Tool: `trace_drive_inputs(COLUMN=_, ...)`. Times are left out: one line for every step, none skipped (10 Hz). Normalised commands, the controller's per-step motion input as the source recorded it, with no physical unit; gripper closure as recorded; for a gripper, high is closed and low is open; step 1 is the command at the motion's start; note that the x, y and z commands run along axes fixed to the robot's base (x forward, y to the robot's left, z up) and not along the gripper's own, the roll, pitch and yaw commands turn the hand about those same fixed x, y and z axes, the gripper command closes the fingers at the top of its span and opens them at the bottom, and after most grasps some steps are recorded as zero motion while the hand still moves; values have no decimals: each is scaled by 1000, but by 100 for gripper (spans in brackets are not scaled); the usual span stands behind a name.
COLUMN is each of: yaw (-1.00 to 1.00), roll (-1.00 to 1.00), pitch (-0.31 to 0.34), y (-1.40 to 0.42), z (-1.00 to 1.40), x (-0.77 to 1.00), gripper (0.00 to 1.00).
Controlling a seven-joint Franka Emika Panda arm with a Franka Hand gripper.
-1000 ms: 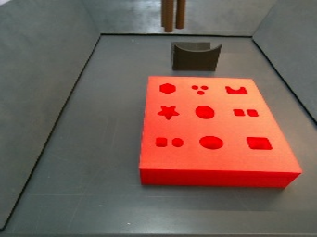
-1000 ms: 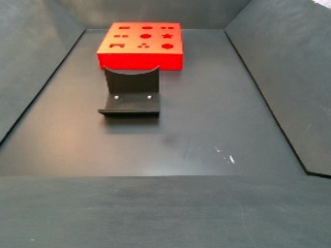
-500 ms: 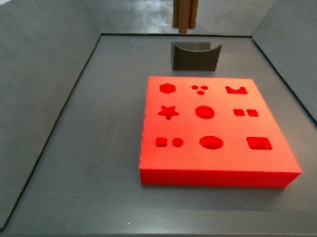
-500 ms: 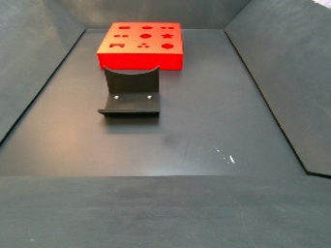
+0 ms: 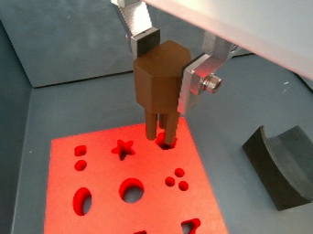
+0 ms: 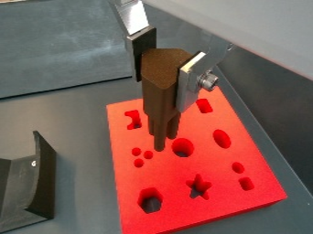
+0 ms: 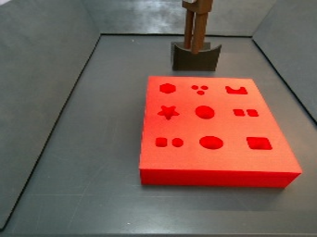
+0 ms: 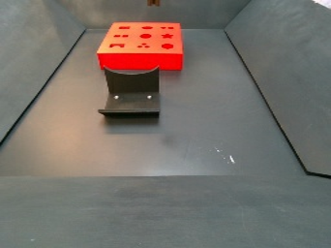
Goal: Insert the 3 prong object.
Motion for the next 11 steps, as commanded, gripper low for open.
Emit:
trace_drive_inputs(yaw=-303, roll=3, pitch=166, y=0, z=-214, x=694, gripper=100)
trace_drive_inputs(yaw=-414, roll=99, pitch=129, y=54, z=-451, x=649, gripper=100)
trace_drive_inputs(yaw=-569, roll=126, pitch=141, y=126, z=-546, x=440, gripper=100)
trace_drive_inputs(yaw=-594, roll=47, pitch=246, y=186, z=-594, x=314, gripper=100)
trace_drive_inputs(yaw=-529, roll=-24, pitch=290, y=211, z=-560, x=391, gripper=100)
trace_drive_inputs(yaw=-454, roll=-31, pitch=243, y=214, z=-357, x=511, gripper=100)
trace_drive_inputs(yaw=-300, roll=0, pitch=169, y=171, z=-109, x=566, gripper=100)
trace_drive_inputs(yaw=3, roll=0, pitch=0, y=77, z=0, x=40, gripper=100)
trace_drive_inputs(yaw=357, roll=143, pitch=0, y=0, z=-94, x=311, gripper=100)
trace_drive_inputs(yaw=743, roll=89, pitch=0, y=0, z=-29, x=369, gripper=100)
trace_drive_inputs(yaw=857, roll=94, pitch=0, y=0, z=-77, x=206, gripper=100)
